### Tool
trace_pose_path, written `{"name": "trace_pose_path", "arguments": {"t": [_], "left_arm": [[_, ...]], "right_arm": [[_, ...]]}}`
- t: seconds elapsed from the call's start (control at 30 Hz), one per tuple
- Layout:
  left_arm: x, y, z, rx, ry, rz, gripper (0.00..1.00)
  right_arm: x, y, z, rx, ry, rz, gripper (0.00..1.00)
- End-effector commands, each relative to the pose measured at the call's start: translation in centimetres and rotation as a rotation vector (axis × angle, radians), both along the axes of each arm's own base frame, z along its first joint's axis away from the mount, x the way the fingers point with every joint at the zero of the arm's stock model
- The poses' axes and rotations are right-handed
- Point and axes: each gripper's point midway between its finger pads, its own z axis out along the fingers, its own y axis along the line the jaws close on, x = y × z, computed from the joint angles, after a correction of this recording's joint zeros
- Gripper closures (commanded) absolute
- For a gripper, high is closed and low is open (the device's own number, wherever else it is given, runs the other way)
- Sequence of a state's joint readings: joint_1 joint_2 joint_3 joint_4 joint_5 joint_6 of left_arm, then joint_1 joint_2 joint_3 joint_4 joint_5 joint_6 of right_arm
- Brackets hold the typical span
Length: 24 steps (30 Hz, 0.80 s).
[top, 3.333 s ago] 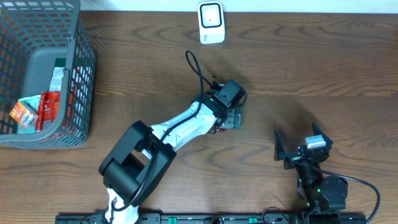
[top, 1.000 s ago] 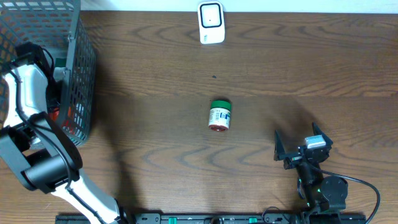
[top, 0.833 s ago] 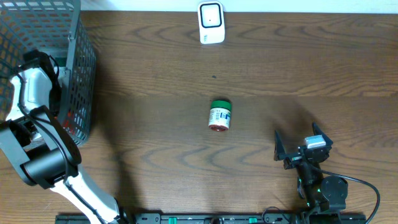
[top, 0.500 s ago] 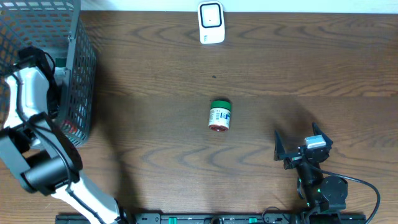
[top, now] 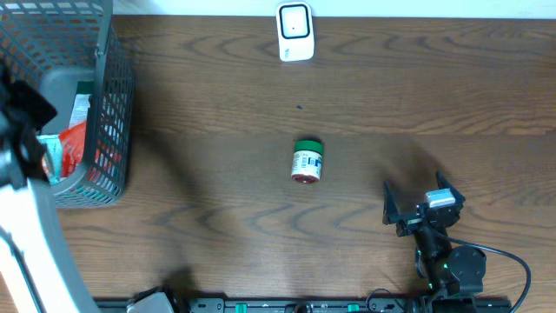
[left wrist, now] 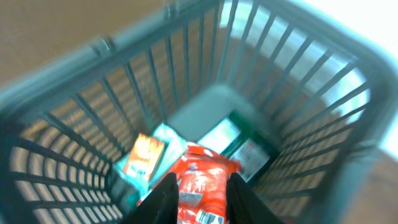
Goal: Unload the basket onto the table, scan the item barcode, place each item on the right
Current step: 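Reach the left gripper into the basket and grasp the red snack bag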
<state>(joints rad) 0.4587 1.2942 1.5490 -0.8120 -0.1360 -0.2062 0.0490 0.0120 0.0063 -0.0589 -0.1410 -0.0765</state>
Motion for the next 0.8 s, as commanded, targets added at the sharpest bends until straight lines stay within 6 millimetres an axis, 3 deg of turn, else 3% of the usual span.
{"name": "trace_pose_path", "arguments": {"t": [0.0,0.07,0.1,0.13,0.3,0.37,0.4,0.53,0.63,0.77], "left_arm": [[-2.6,-3.4,5.9,0.043,-0.191,-0.05,0.73],[-3.7,-3.8,7.2,0.076,-0.224,-0.033,0.71],[-4.2,-3.9,8.1,0.091,-0.252,-0.028,0.56],[-4.2,-3.9,8.2,0.093,-0.255,-0.028,0.48],[-2.1,-2.9,4.6,0.043,-0.135,-0.028,0.17],[0.4,-1.9,1.2,0.016,-0.03,-0.04,0.09],[2.1,-1.1,-1.9,-0.022,0.054,-0.037,0.06],[5.1,-0.4,-8.6,-0.112,0.218,-0.104,0.02],[6.9,-0.5,-13.9,-0.183,0.333,-0.172,0.01],[7.3,-0.3,-19.8,-0.26,0.475,-0.17,0.01]], "right_arm": [[0.0,-0.3,0.0,0.009,0.002,-0.013,0.01],[0.0,-0.3,0.0,0.009,0.002,-0.013,0.01],[0.0,-0.3,0.0,0.009,0.002,-0.013,0.01],[0.0,-0.3,0.0,0.009,0.002,-0.013,0.01],[0.0,-0.3,0.0,0.009,0.002,-0.013,0.01],[0.0,-0.3,0.0,0.009,0.002,-0.013,0.01],[0.0,-0.3,0.0,0.009,0.002,-0.013,0.01],[0.0,-0.3,0.0,0.009,0.002,-0.013,0.01],[0.0,-0.3,0.0,0.009,0.002,-0.013,0.01],[0.0,-0.3,0.0,0.009,0.002,-0.013,0.01]]}}
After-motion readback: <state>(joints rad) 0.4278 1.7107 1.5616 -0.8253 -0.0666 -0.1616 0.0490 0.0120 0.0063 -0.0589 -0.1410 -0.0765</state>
